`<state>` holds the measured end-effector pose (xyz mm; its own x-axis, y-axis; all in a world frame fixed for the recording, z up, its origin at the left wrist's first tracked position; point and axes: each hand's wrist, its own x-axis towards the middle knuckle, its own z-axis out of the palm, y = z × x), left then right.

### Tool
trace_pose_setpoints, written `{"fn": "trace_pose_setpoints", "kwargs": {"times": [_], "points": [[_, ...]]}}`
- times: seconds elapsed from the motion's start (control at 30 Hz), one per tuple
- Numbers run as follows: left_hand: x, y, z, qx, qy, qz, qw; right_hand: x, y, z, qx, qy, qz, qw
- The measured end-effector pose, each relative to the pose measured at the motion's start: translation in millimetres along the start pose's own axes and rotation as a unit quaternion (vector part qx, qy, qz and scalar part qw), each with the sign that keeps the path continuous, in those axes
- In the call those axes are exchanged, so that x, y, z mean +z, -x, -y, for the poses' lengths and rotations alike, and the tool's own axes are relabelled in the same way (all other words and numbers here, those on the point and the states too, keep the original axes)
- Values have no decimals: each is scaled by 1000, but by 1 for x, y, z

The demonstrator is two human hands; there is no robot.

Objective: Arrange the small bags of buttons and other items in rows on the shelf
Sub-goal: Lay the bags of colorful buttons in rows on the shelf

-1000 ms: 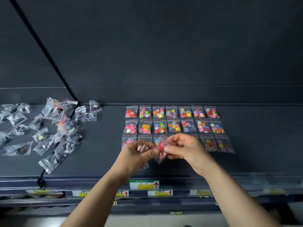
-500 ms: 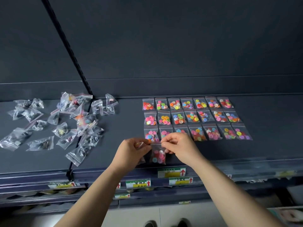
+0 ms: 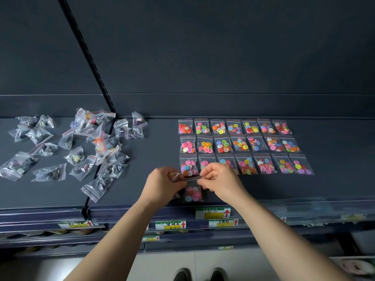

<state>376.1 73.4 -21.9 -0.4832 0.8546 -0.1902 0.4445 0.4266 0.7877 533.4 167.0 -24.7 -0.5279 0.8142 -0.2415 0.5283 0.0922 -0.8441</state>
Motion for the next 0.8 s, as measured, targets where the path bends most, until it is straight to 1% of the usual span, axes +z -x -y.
{"fn": "trace_pose_setpoints", "kwargs": {"times": [0.27,0.33,0.37,0.43,0.47,0.53,0.57,0.6,0.63,0.7,0.73,0.8], "points": [[-3,2,-3,-20,2,-6,1000,2,0,-3,-8,25,-10,1000],[-8,4,-2,-30,16,-15,999,-1,0,-3,-8,30,-9,999],[-11,4,0,-40,41,-27,998,-2,1,-3,-9,26,-9,1000],[-17,4,1,-64,159,-40,984,-6,4,0,-20,10,-12,1000],[-20,4,-1,-75,238,-29,968,-9,7,2,-30,1,-12,999],[-25,6,-10,-94,374,12,923,-15,15,10,-44,-38,3,998],[-25,7,-16,-100,418,28,903,-17,18,15,-43,-68,18,997],[-23,7,-20,-101,438,40,892,-20,22,20,-38,-100,37,994],[-21,8,-25,-96,436,49,893,-22,24,24,-34,-126,56,990],[-12,9,-32,-68,389,53,917,-24,28,31,-33,-148,86,985],[-8,10,-35,-51,367,49,928,-24,30,33,-34,-153,91,983],[-2,11,-40,-26,351,38,935,-24,31,34,-30,-162,82,983]]}}
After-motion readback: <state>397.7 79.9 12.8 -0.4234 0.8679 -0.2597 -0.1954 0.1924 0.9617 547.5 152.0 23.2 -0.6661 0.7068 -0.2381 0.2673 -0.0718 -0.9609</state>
